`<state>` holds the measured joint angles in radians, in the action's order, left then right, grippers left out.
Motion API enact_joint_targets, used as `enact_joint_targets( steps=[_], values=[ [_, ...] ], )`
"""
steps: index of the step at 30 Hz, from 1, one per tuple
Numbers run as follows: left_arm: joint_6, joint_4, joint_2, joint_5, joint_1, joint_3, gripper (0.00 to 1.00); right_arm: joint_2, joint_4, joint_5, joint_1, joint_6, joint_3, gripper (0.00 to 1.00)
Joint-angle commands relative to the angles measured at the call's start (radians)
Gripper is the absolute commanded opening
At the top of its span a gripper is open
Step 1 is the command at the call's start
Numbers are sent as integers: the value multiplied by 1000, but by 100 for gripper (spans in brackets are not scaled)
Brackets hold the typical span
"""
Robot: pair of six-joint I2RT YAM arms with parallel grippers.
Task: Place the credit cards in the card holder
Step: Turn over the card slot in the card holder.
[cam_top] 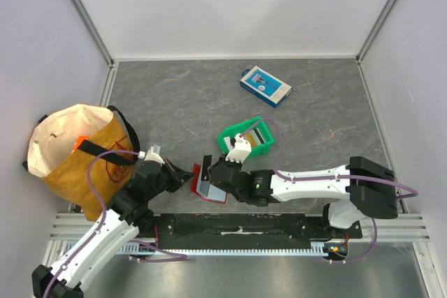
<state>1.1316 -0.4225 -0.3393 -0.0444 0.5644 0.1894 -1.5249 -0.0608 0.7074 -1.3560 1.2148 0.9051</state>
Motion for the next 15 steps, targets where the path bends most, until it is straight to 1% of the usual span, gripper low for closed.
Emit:
enact_joint_targets(
  steps=[1,12,15],
  values=[
    [20,45,-7,18,2,-4,2,-24,21,-12,3,55,54,0],
    [30,53,-1,17,0,-2,2,-89,19,-42,8,72,63,0],
    [27,59,0,17,2,-1,2,-107,12,-55,6,54,89,0]
  ],
)
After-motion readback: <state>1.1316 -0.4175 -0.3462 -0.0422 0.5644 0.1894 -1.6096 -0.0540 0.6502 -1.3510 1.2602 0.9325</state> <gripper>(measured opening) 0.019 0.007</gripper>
